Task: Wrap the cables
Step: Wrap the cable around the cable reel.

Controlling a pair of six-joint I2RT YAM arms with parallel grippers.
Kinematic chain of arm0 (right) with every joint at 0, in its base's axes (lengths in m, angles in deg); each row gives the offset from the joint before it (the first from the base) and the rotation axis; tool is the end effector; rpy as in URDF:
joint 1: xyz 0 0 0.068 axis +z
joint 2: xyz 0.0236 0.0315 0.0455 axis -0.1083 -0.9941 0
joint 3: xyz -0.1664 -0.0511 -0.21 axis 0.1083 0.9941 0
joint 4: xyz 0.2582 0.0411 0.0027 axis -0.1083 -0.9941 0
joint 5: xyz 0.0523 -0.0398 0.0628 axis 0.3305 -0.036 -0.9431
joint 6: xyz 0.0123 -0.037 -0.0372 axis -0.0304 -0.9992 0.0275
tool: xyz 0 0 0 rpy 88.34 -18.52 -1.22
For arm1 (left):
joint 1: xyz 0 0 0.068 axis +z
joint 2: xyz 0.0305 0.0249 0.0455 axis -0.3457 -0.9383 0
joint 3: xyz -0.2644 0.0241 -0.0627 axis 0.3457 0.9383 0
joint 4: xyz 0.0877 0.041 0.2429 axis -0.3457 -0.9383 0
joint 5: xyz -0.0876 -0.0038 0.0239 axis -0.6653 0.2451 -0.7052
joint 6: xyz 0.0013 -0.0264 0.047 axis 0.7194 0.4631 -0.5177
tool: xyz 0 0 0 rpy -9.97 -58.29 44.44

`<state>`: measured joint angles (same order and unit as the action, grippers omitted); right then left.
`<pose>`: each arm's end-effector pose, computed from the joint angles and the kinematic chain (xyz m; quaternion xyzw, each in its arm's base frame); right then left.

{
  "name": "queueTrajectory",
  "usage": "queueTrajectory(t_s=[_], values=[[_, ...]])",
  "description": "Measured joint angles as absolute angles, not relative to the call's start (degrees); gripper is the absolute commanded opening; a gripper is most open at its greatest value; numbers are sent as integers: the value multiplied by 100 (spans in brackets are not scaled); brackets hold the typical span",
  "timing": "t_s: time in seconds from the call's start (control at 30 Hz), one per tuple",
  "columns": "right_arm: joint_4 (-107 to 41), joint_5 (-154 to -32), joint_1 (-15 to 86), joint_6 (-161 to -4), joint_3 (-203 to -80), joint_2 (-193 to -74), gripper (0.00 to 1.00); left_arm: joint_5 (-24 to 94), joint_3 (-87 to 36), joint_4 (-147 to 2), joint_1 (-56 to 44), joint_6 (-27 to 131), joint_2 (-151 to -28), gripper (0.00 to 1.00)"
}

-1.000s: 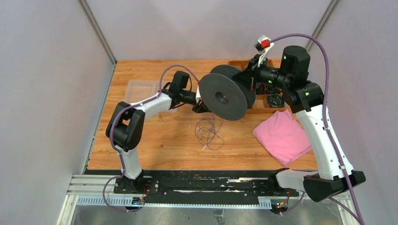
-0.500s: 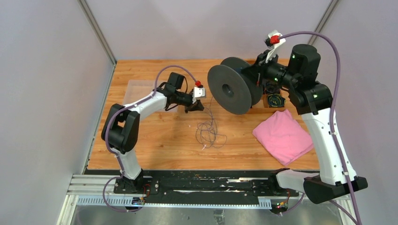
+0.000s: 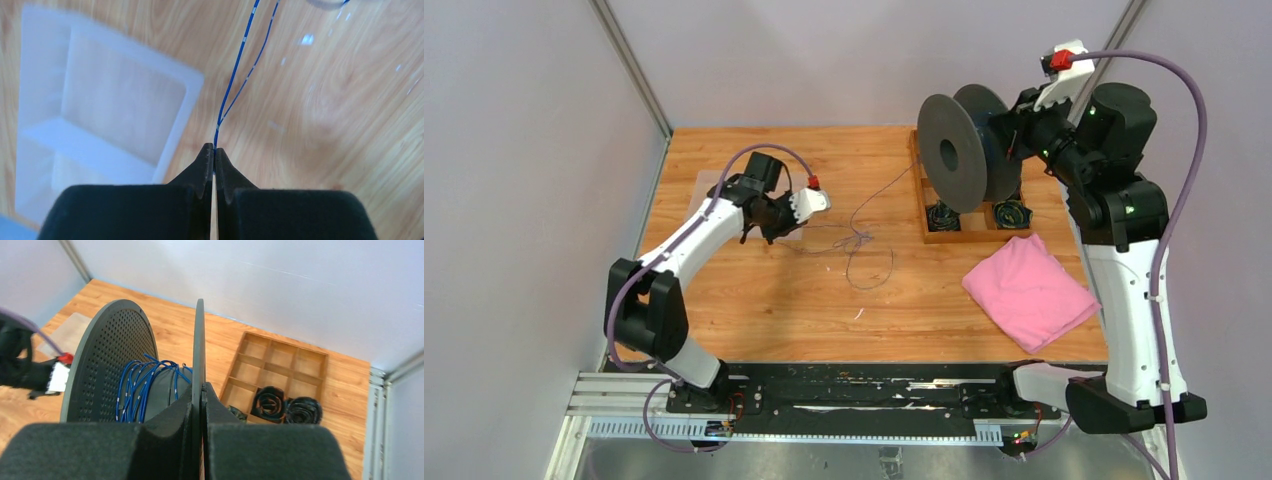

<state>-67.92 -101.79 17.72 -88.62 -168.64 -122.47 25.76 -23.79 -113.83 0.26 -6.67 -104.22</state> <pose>0.2032 0.0517 0.5406 -0.1672 0.7011 0.1751 0.6707 0.3047 -0.1219 0.2577 0.5610 0.7721 -0.0797 0.2877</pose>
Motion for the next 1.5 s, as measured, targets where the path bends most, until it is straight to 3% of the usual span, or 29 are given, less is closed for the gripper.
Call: queueTrajectory(t_s=[0.33,0.43,0.8,0.93,1.0,1.2,1.5], values=[[-6857,-9867,1495,-8888,-16956,-12319,0,3723,-2011,-12292,1217,-1078,-9377,5],[-6855,-9873,1488,-8905,-16941,-12378,1,3789,-1990,-12458,1303,-1282,-9248,11],[-6770,-10732,1501,-8892,-16403,-12472,1,2650,-1939,-13164,1287,-2033,-8921,60],[-6707,-10885,1626,-8883,-16215,-12566,1,1951,-2210,-13306,1132,-1920,-8925,75],[-6707,-10971,1702,-8846,-16167,-12603,1,1516,-2477,-13271,946,-1618,-8977,77],[-6623,-11156,1814,-8643,-16167,-12625,1,836,-2768,-12006,157,-29,-9283,79],[-6582,-11331,1834,-8304,-16180,-12625,1,558,-1952,-8301,-391,3002,-10064,85]])
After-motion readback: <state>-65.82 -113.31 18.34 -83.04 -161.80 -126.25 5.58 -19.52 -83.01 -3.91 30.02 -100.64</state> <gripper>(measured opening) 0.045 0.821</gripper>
